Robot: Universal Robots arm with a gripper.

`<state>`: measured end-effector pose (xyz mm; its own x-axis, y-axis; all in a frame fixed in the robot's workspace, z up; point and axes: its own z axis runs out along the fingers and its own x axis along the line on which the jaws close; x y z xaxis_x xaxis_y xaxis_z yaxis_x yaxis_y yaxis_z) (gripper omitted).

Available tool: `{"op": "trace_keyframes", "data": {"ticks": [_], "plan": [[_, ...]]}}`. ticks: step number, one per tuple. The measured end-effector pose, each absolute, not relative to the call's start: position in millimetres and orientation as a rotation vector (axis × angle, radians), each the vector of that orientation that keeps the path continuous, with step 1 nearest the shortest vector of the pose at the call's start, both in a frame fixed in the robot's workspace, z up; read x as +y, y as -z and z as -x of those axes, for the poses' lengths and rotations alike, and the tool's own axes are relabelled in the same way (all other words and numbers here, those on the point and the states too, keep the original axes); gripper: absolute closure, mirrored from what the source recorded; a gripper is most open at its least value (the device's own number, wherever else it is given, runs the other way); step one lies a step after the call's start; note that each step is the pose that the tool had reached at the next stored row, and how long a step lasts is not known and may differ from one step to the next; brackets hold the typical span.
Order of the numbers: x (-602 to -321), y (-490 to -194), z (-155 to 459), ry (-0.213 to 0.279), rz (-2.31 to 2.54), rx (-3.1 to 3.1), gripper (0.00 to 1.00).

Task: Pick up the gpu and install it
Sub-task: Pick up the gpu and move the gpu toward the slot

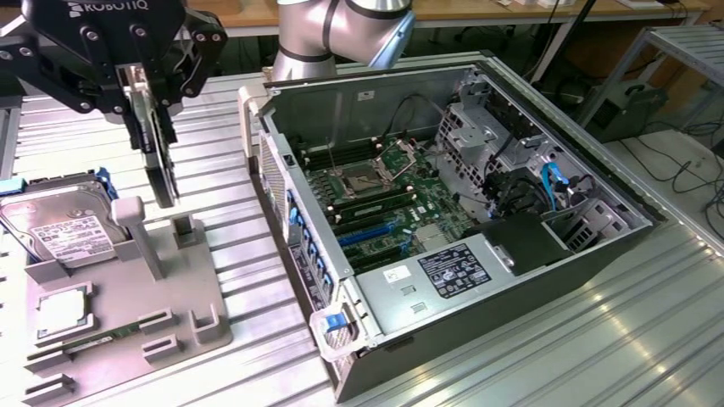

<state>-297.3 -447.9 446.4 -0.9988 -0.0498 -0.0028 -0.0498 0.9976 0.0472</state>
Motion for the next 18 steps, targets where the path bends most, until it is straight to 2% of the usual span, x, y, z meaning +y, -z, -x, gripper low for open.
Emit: {"op": "trace_keyframes", "data": {"ticks": [18], "plan": [[-447.9, -446.4, 286.8, -0.074, 0.078, 3.138, 0.73]]}}
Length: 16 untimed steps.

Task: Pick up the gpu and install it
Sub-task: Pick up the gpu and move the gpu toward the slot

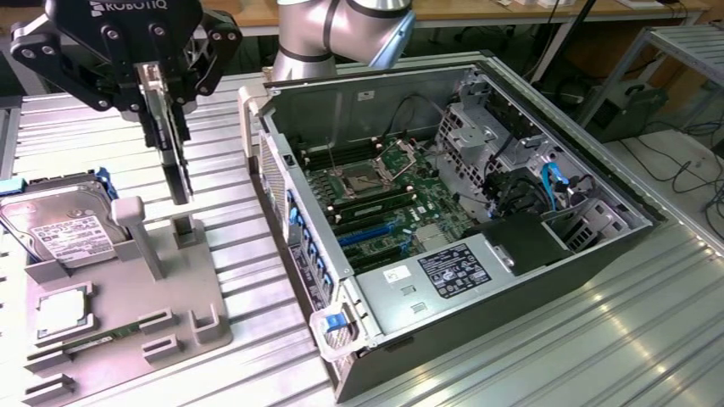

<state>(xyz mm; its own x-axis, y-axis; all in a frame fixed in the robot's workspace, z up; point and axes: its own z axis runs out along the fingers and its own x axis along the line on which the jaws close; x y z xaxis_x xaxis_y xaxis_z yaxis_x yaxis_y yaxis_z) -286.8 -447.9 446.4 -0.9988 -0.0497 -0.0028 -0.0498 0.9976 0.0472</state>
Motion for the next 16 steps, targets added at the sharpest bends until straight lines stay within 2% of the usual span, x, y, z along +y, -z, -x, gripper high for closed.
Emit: {"op": "trace_keyframes", "data": {"ticks": [16], "plan": [[-447.9, -446.4, 279.6, -0.074, 0.078, 3.138, 0.73]]}}
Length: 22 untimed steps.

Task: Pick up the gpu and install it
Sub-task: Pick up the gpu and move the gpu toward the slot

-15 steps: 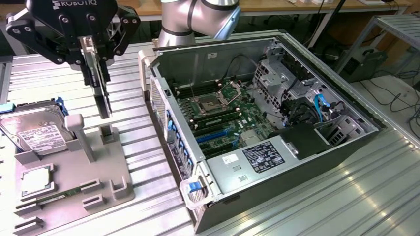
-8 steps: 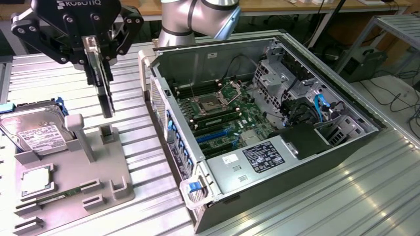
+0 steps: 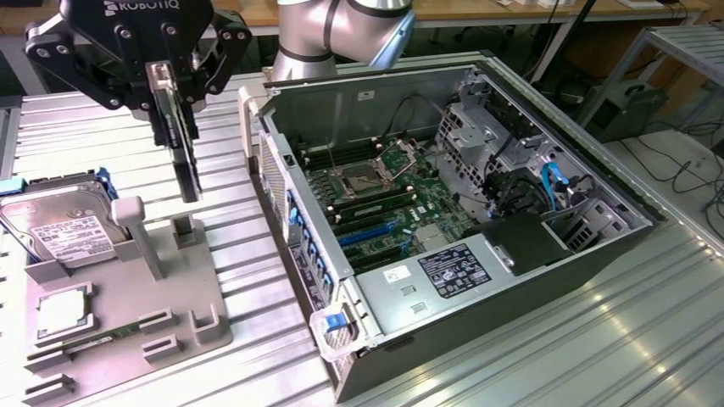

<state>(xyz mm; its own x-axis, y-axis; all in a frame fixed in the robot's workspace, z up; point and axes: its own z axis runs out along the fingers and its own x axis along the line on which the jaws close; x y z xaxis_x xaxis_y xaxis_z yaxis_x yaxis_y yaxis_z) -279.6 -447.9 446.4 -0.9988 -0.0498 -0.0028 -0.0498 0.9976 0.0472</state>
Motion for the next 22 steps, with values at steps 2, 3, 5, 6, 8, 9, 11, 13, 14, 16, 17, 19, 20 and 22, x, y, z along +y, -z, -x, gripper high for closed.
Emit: {"op": "trace_keyframes", "data": {"ticks": [2, 3, 5, 6, 8, 9, 11, 13, 14, 16, 17, 19, 20, 22], "plan": [[-447.9, -446.4, 278.8, -0.074, 0.078, 3.138, 0.73], [-447.9, -446.4, 278.6, -0.074, 0.078, 3.138, 0.73], [-447.9, -446.4, 278.0, -0.074, 0.078, 3.138, 0.73], [-447.9, -446.4, 277.8, -0.074, 0.078, 3.138, 0.73], [-447.9, -446.4, 277.4, -0.074, 0.078, 3.138, 0.73], [-447.9, -446.4, 277.2, -0.074, 0.078, 3.138, 0.73], [-447.9, -446.4, 276.5, -0.074, 0.078, 3.138, 0.73], [-447.9, -446.4, 275.8, -0.074, 0.078, 3.138, 0.73], [-447.8, -446.4, 275.5, -0.074, 0.078, 3.138, 0.73], [-447.9, -446.4, 274.9, -0.074, 0.078, 3.138, 0.73], [-447.9, -446.4, 274.6, -0.074, 0.078, 3.138, 0.73], [-447.9, -446.4, 274.0, -0.074, 0.078, 3.138, 0.73], [-447.9, -446.4, 273.7, -0.074, 0.078, 3.138, 0.73], [-447.9, -446.4, 273.0, -0.074, 0.078, 3.138, 0.73]]}}
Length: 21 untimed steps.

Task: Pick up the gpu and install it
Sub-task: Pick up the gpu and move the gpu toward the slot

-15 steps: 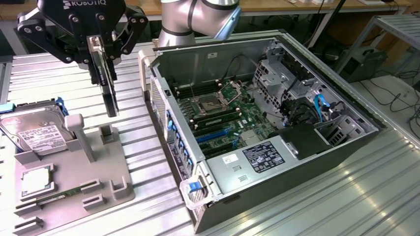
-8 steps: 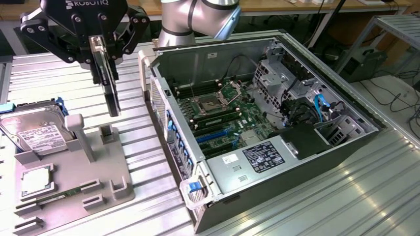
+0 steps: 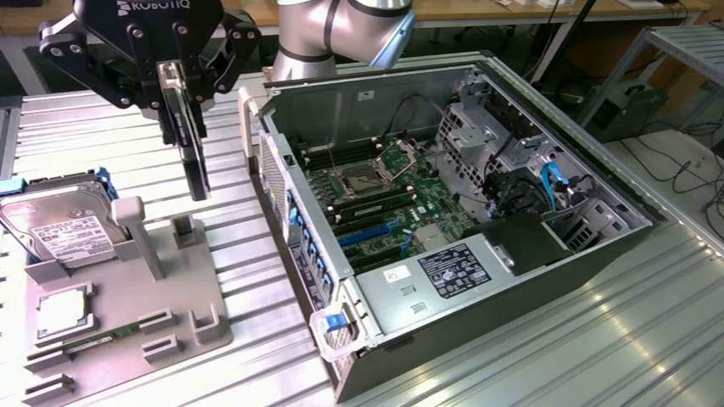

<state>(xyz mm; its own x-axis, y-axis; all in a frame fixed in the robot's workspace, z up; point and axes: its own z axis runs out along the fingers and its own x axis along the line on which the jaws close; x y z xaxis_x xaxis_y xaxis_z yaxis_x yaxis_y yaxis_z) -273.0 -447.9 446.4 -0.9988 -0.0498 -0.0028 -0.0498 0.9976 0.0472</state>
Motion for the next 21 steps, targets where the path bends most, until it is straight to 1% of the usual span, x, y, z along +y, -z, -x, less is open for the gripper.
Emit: {"op": "trace_keyframes", "data": {"ticks": [21], "plan": [[-448, -446, 240, -0.075, 0.078, 3.138, 0.73]]}}
